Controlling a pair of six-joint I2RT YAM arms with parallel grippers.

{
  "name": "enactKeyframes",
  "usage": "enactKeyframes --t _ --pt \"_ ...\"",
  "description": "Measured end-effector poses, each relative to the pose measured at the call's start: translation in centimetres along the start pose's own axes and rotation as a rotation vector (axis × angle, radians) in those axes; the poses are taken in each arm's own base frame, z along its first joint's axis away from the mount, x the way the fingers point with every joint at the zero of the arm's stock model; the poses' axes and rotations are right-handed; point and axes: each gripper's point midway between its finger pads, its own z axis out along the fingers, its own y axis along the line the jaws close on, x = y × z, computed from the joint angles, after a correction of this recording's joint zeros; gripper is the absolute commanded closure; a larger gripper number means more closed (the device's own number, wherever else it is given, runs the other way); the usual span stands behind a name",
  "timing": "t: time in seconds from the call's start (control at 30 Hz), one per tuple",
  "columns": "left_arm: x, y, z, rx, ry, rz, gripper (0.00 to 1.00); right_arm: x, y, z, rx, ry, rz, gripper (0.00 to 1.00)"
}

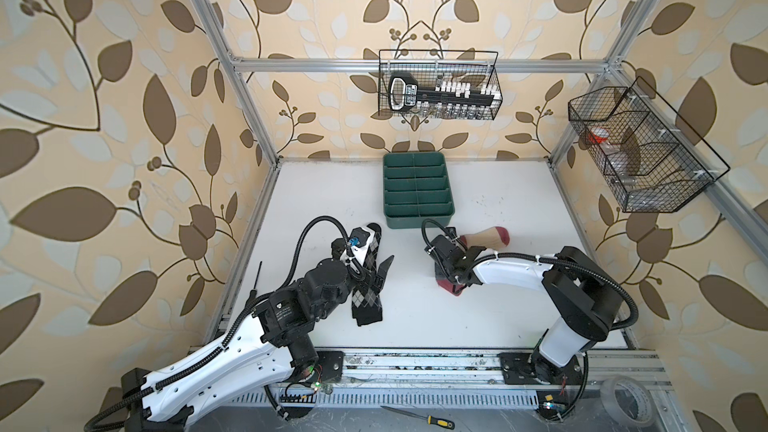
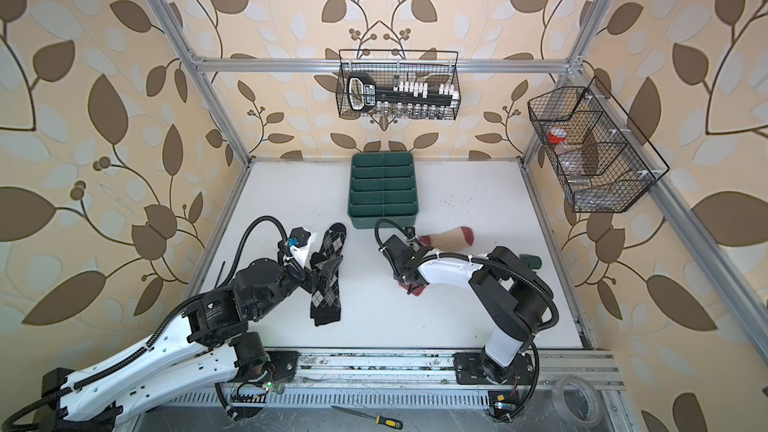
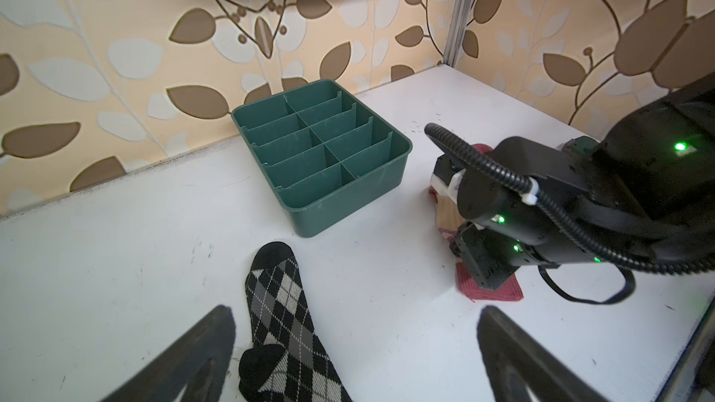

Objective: Roll the socks

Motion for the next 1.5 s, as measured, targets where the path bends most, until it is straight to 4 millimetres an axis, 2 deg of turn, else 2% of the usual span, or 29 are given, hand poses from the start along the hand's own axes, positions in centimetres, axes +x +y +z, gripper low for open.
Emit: enactKeyframes --t 0.17,0.27,0.37,0.43,0.53,0.6,0.67,0.77,0.9,1.0,1.07,1.13,1.23,1.33,1.5 --pt "-0.5 0.6 -0.3 -0.027 -0.016 -0.005 0.01 2.8 4.8 -1.9 -0.134 0.003 -0.150 0.95" --pt "-1.4 1.0 -0.7 -0.048 -0.039 -0.010 0.01 5.5 8.1 -3.6 -0.227 0.013 -0.272 0.95" --pt "-2.3 1.4 -1.0 -0.067 -0.059 -0.014 0.01 7.8 10.2 -5.0 -0.291 0.020 -0.369 0.93" --pt "-2.7 1.5 -1.2 -0.072 -0.069 -0.018 0.01 9.0 11.1 -5.7 -0.317 0.023 -0.412 0.84" --pt "-3.0 1.5 -1.3 -0.072 -0.074 -0.021 0.01 9.6 11.4 -6.2 -0.324 0.021 -0.441 0.61" --pt "-3.0 1.5 -1.2 -0.074 -0.072 -0.020 0.01 9.3 11.1 -6.5 -0.318 0.016 -0.448 0.51" --pt "-2.9 1.6 -1.1 -0.085 -0.067 -0.019 0.01 8.3 10.4 -7.3 -0.318 0.002 -0.435 0.46" --pt "-2.5 2.1 -0.6 -0.122 -0.052 -0.027 0.01 4.5 9.4 -10.1 -0.363 -0.075 -0.360 0.39" --pt "-2.6 3.2 0.2 -0.194 -0.016 -0.079 0.01 -0.8 7.5 -14.2 -0.443 -0.200 -0.228 0.35" --pt "-3.6 5.4 1.2 -0.277 0.034 -0.171 0.01 -4.2 4.9 -16.2 -0.475 -0.270 -0.113 0.34" --pt "-4.2 7.4 2.5 -0.327 0.073 -0.265 0.01 -6.1 2.3 -16.3 -0.464 -0.297 -0.024 0.32" --pt "-4.1 9.5 3.9 -0.364 0.114 -0.358 0.01 -7.2 -0.3 -15.5 -0.436 -0.299 0.057 0.27" --pt "-2.2 11.8 6.6 -0.398 0.219 -0.487 0.03 -7.2 -3.0 -13.7 -0.398 -0.257 0.126 0.19" --pt "0.1 12.1 10.0 -0.376 0.349 -0.562 0.05 -6.5 -3.8 -12.3 -0.384 -0.191 0.143 0.17" --pt "4.3 11.2 15.5 -0.319 0.543 -0.605 0.08 -5.1 -3.2 -11.0 -0.402 -0.109 0.125 0.16"
